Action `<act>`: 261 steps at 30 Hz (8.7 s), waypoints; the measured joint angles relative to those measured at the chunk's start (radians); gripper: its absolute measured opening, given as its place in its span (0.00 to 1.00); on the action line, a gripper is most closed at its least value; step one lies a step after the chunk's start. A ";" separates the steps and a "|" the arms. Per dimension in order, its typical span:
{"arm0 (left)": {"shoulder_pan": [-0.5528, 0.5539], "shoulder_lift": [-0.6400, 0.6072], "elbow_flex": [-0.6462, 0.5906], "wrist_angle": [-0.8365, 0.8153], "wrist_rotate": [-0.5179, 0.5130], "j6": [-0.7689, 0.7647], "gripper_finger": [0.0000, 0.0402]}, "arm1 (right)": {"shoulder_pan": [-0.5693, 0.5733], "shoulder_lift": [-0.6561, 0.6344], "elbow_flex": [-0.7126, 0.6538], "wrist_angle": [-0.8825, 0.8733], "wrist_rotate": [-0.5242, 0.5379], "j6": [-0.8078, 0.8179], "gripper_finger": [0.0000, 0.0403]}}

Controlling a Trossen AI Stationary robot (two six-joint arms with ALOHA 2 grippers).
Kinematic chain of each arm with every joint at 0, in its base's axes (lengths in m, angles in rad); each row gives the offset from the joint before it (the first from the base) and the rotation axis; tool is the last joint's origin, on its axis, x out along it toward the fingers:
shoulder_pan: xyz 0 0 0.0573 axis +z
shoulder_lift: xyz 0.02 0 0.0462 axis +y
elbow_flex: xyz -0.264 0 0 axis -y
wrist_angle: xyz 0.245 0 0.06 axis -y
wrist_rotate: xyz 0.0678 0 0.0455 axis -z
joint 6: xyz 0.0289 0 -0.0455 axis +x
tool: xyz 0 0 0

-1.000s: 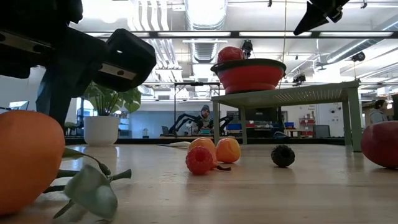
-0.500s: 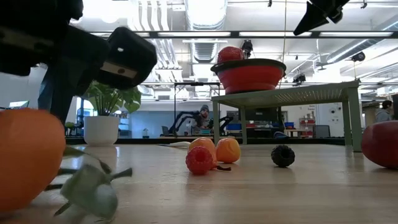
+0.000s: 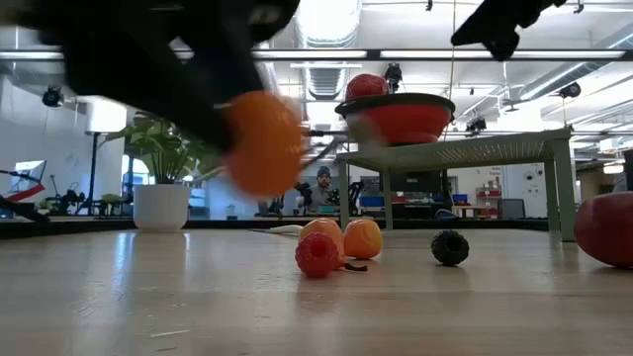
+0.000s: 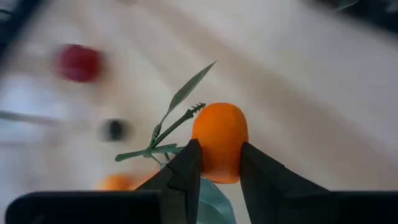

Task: Pick & Place Fruit
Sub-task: Put the orange into the red gray colander on the shelf, then put the pomegranate into the red gray colander on the shelf

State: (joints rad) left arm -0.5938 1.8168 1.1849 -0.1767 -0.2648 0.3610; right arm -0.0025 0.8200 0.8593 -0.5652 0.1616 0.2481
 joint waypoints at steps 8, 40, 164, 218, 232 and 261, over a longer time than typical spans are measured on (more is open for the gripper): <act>0.004 -0.001 0.052 0.076 -0.538 0.345 0.24 | 0.195 0.003 -0.251 0.488 -0.006 0.008 0.02; 0.154 -0.002 0.053 0.355 -0.659 0.761 0.24 | 0.312 0.339 -0.252 0.945 0.130 -0.135 0.45; 0.194 -0.002 0.053 0.473 -0.668 0.701 0.69 | -0.596 0.391 0.231 0.254 -0.091 -0.357 0.05; 0.170 0.000 0.044 -0.042 0.214 -0.272 0.69 | 0.070 0.155 0.130 0.019 0.157 -0.255 0.40; 0.169 0.076 0.036 -0.013 0.184 -0.179 0.68 | 0.077 0.155 0.130 0.015 0.156 -0.235 0.32; 0.169 0.084 0.038 -0.037 0.050 -0.074 0.68 | 0.907 0.451 -0.112 0.070 0.627 0.762 0.39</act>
State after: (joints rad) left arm -0.4248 1.9012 1.2228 -0.2141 -0.2151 0.2867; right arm 0.9040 1.2713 0.7470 -0.4947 0.7886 1.0097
